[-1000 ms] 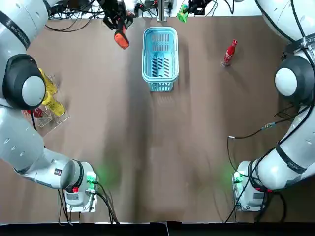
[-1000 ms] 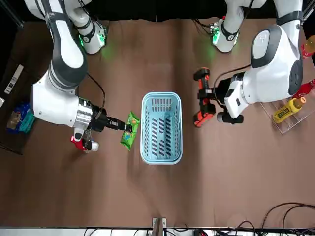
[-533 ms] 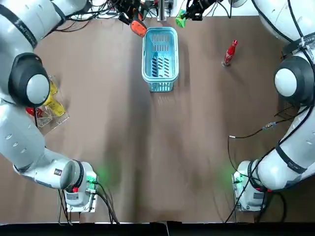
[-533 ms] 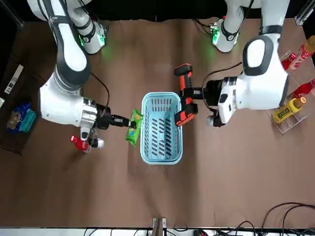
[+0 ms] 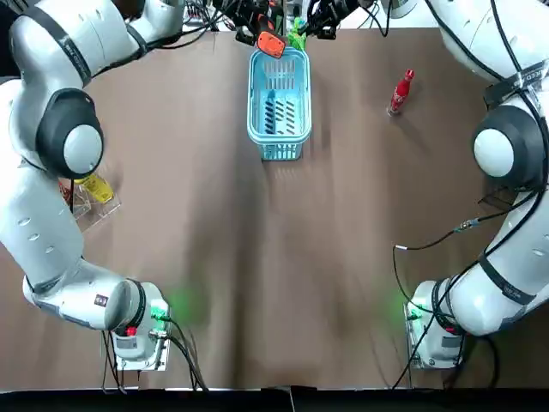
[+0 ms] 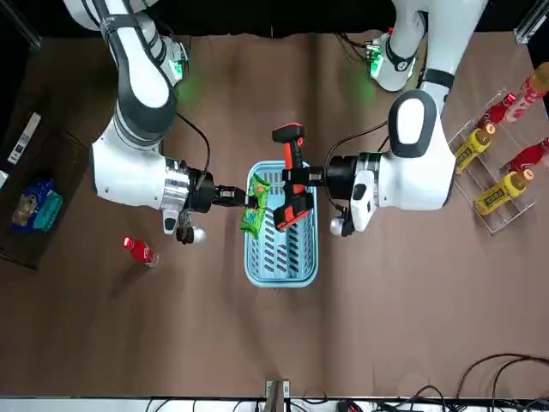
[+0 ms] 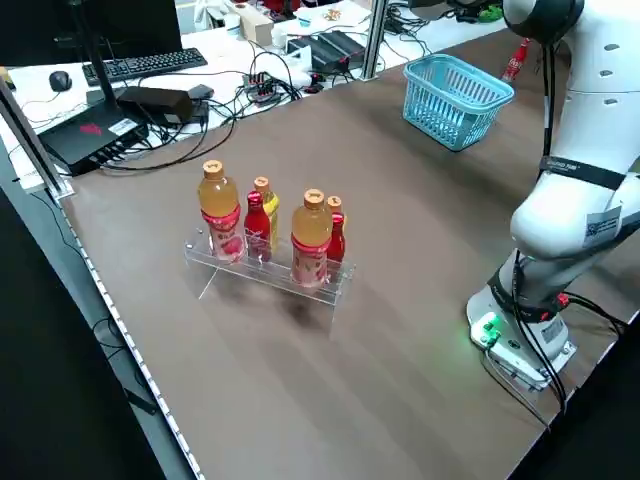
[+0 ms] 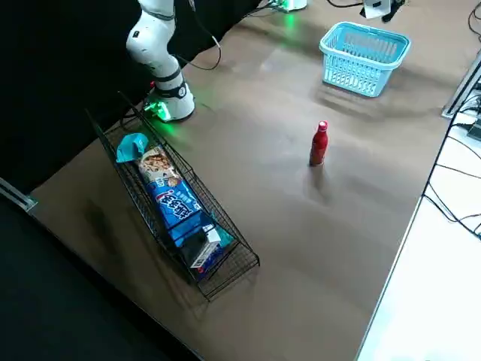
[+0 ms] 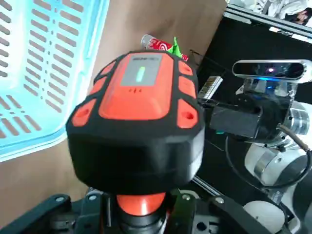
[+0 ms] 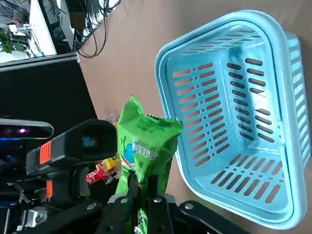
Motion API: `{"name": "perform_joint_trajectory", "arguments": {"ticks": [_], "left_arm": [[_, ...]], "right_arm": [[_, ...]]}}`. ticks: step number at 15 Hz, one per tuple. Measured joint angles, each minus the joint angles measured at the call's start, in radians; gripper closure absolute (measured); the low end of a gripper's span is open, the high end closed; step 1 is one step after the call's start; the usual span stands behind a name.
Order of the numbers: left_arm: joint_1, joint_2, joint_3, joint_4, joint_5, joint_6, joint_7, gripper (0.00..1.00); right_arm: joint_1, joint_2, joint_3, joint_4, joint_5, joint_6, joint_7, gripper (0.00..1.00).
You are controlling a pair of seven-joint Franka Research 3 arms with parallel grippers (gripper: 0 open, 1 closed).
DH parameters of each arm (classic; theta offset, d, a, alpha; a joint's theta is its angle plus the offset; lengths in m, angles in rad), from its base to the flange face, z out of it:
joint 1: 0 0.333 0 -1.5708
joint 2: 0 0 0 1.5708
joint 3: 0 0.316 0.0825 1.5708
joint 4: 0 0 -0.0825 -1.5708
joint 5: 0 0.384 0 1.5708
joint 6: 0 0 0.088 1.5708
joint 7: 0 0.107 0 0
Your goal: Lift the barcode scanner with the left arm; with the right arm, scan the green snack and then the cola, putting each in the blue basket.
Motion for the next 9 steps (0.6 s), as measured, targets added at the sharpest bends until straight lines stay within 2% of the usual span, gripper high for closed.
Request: {"name": "perform_joint_trajectory", "arguments": {"ticks": [9], "left_arm": [[-0.001,0.01,-0.036,0.007,-0.03,0.007,-0.018,0.67]], "right_arm": [[0.0,0.0,-0.001,0.0,0.002,0.0,-0.003,0.91]]}}
